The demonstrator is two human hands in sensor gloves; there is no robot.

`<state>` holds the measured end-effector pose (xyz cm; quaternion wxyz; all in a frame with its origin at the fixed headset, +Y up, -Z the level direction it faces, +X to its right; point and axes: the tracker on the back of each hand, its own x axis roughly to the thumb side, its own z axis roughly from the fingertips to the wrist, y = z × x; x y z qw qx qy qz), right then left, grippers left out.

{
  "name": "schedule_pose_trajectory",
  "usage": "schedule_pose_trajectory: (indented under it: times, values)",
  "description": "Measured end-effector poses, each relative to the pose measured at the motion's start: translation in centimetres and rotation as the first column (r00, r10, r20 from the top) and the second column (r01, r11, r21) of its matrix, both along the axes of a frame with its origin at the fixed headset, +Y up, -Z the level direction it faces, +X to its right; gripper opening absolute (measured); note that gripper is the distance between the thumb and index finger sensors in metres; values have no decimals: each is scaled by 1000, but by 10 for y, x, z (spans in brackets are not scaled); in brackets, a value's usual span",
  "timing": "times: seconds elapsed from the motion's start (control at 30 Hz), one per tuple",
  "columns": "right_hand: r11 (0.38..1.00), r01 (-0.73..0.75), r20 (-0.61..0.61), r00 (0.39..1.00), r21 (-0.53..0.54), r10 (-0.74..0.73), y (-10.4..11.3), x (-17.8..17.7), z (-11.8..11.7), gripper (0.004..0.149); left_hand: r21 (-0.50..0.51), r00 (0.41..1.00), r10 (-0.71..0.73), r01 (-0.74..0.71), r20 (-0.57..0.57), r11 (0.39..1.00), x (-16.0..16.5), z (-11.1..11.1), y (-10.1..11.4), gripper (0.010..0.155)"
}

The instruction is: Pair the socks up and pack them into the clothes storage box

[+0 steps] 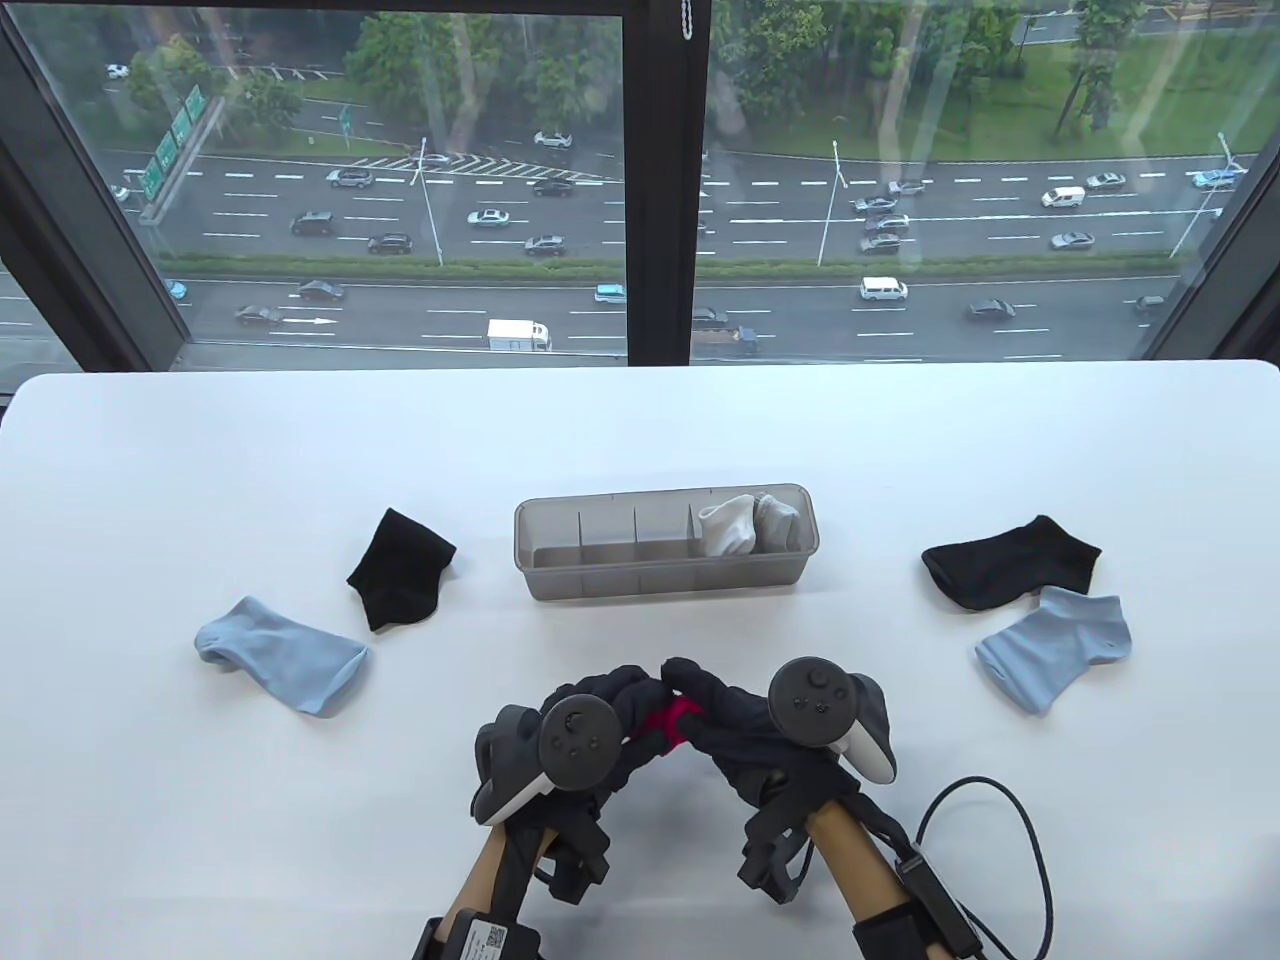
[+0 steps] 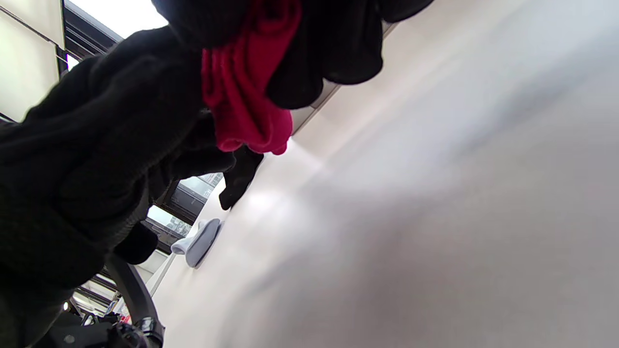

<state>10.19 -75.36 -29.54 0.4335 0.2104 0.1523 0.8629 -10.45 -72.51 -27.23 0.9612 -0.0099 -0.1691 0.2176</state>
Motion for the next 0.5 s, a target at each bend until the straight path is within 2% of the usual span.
schedule_pose_trajectory:
  times: [0.13,0.23,0.27,0.37,0.43,0.5]
  values:
    - [1000,7,30,1000,-5,-6,-1,-7,2,58,73,993,-108,112,-54,991,8,5,2,61]
    - [1000,-28,38,999,10,27,-3,-6,1,57,110,989,-118,127,-85,986,10,6,3,51]
    - [999,-38,33,999,12,38,-3,-6,1,58,122,989,-102,115,-108,986,9,6,4,43]
    - [997,-73,23,997,28,73,-2,-8,2,60,123,990,-70,85,-121,989,7,6,3,40]
    - [988,-135,49,990,76,131,-1,-10,3,61,118,990,-73,87,-122,989,7,5,1,40]
    - [953,-264,80,964,146,255,-1,-10,2,62,105,991,-55,68,-122,992,3,4,1,39]
